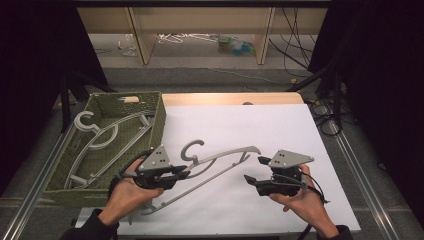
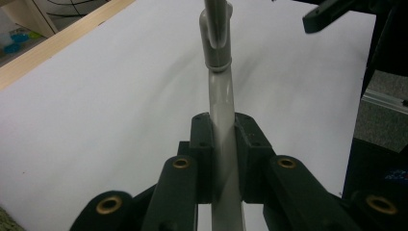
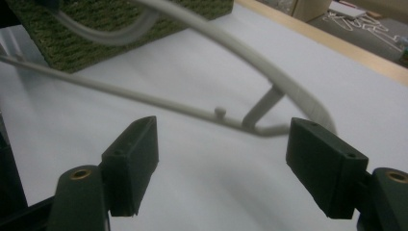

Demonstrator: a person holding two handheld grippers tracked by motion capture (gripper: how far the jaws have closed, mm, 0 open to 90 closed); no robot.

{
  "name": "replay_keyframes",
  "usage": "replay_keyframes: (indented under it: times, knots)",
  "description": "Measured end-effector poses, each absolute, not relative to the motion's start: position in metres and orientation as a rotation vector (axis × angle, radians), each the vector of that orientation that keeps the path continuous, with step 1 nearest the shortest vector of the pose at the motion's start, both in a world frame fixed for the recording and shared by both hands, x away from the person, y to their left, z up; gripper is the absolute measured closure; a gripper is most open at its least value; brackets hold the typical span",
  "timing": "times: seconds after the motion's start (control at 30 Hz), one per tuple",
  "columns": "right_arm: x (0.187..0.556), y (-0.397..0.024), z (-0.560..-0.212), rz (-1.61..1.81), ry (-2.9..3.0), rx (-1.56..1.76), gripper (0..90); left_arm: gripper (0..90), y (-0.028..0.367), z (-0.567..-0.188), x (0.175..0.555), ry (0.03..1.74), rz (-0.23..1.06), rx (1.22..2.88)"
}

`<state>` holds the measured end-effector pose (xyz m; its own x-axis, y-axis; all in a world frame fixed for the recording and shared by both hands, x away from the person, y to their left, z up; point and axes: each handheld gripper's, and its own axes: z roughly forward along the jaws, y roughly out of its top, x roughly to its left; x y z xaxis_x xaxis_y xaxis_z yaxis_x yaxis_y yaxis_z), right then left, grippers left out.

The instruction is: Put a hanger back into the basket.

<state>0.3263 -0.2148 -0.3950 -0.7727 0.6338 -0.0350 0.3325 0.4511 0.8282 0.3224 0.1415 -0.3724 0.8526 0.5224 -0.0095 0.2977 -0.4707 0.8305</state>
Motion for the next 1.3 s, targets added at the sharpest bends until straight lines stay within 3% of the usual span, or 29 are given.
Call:
replay_keyframes:
  times: [0.63,1.0,1.3]
  knots:
    - [0.321,-0.211,-0.414,1.279,2.379,0.813,26.7,78.7,0.175,-0.333,0.319,0.650,0.312,1.988]
    - [0.321,-0.211,-0.416,1.277,2.389,0.816,26.7,78.7,0.201,-0.292,0.321,0.675,0.406,1.943]
    - [0.321,-0.210,-0.417,1.276,2.392,0.821,26.7,78.7,0.235,-0.283,0.331,0.734,0.501,1.917]
